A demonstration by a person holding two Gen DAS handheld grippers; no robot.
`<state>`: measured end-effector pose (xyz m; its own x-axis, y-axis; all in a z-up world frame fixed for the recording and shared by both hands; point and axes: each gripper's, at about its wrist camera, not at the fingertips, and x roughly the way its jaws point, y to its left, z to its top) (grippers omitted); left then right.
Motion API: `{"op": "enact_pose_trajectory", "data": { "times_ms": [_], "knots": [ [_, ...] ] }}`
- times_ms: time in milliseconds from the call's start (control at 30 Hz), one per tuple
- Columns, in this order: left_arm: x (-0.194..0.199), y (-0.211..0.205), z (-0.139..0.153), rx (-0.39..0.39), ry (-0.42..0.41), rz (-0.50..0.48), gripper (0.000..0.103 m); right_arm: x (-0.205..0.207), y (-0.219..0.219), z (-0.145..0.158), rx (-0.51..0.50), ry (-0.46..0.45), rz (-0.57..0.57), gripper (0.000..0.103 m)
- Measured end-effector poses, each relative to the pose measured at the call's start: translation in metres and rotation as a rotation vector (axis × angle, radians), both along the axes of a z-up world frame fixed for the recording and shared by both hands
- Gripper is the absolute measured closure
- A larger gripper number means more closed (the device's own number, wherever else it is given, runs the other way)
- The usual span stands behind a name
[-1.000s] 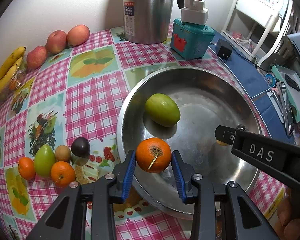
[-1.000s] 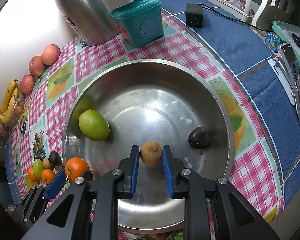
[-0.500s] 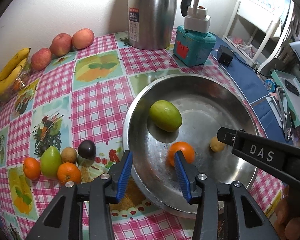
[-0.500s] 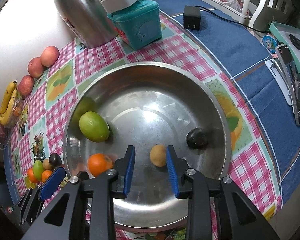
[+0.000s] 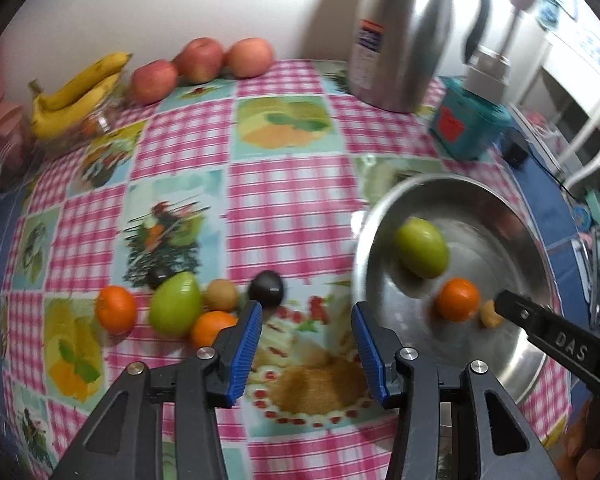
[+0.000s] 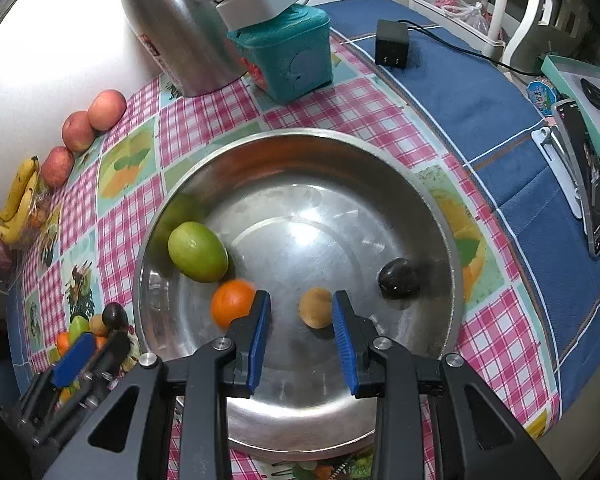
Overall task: Organize fruits
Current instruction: 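Withdraw both open tools from the bowl back toward the fruit cluster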
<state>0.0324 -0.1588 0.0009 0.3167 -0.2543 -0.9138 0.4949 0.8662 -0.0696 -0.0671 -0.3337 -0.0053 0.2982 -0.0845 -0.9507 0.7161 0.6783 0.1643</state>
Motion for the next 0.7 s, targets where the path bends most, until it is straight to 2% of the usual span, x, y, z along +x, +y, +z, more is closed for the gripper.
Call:
{"op": "enact_pose_trajectory", "data": {
  "times_ms": [167,367,700],
  "knots": [
    [0.016,0.024,0.003,0.037,-0.025,0.080,0.053,0.004,0.010,0.001,-0.011,0.005,0.021,0.071],
    [0.033,0.058,0.007,0.067,-0.043,0.172,0.053,0.018,0.034,0.004,-0.003,-0.013,0.104,0.071],
    [0.049,0.096,0.019,0.037,-0.054,0.263,0.049,0.023,0.048,0.018,-0.016,-0.056,0.152,0.071]
  ]
}}
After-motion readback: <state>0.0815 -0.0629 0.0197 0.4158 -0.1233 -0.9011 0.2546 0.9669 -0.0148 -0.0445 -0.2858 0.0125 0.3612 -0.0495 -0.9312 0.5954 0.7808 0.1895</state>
